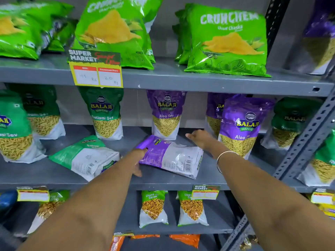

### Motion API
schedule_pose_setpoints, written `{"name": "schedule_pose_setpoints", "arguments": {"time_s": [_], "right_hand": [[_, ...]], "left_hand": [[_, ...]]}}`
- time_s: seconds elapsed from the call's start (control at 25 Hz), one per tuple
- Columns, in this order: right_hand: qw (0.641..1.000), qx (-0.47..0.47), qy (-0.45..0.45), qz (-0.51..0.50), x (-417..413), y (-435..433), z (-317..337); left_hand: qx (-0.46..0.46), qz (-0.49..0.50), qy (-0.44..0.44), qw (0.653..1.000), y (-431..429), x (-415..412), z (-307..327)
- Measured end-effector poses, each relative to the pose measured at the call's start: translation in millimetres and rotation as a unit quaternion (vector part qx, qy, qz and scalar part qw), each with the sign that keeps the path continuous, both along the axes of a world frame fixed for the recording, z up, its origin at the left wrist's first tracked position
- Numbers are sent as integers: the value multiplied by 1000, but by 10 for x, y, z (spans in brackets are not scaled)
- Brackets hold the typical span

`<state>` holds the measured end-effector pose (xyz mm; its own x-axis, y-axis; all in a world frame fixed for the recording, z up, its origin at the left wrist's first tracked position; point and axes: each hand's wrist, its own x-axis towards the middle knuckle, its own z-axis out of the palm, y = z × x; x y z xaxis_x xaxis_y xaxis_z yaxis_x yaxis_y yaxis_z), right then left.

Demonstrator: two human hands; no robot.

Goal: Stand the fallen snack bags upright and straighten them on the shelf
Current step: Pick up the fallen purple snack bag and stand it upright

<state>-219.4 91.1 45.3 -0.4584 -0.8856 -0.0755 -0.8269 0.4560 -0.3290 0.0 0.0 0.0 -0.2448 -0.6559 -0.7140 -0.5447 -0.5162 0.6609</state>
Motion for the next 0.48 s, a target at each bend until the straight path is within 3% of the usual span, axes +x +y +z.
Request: {"name": "schedule_pose_setpoints", "arguments": {"time_s": [0.12, 0.32, 0.48], "right_hand": [[998, 32, -52, 10, -184, -153, -139], [982, 122, -120, 76, -331, -386, -352], [965, 135, -207, 92, -420, -478, -464]], "left_hand": [[126, 60, 79, 987, -22, -87, -55], [162, 155, 174, 959, -44, -237, -184], [183, 174, 203, 946, -72, -278, -335]]}}
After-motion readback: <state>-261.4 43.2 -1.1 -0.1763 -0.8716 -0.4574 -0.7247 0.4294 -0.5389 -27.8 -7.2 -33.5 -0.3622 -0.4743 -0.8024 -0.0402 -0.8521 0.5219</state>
